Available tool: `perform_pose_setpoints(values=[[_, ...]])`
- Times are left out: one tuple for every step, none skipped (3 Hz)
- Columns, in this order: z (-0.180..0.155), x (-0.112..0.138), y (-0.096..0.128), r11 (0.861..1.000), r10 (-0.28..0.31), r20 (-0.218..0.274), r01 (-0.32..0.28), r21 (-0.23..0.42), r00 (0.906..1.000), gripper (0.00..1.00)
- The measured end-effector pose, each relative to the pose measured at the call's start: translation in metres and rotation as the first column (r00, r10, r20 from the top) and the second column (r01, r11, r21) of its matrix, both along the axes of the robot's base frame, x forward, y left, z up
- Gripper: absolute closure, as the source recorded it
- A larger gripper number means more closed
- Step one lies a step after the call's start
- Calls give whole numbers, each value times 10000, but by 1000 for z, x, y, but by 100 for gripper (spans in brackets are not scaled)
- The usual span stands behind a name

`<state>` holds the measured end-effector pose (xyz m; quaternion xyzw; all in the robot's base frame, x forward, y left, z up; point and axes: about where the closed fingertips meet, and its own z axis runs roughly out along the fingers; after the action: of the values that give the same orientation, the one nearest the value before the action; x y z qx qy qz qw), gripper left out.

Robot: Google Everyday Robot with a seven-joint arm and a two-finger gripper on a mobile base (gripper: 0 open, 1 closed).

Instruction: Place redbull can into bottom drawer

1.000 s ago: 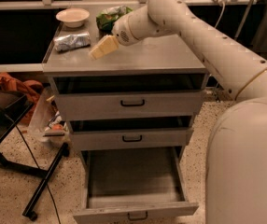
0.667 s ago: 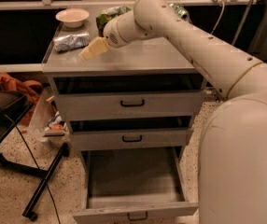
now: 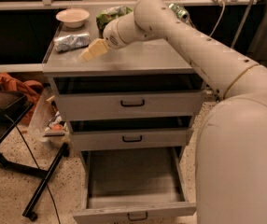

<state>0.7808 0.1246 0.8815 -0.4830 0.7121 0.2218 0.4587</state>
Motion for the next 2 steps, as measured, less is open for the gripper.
perform_pose_setpoints(values=[[-11,14,9,9982,517,137,-521,290,9986,0],[-12,35,17,9940,974,611,-1002,449,9934,0]])
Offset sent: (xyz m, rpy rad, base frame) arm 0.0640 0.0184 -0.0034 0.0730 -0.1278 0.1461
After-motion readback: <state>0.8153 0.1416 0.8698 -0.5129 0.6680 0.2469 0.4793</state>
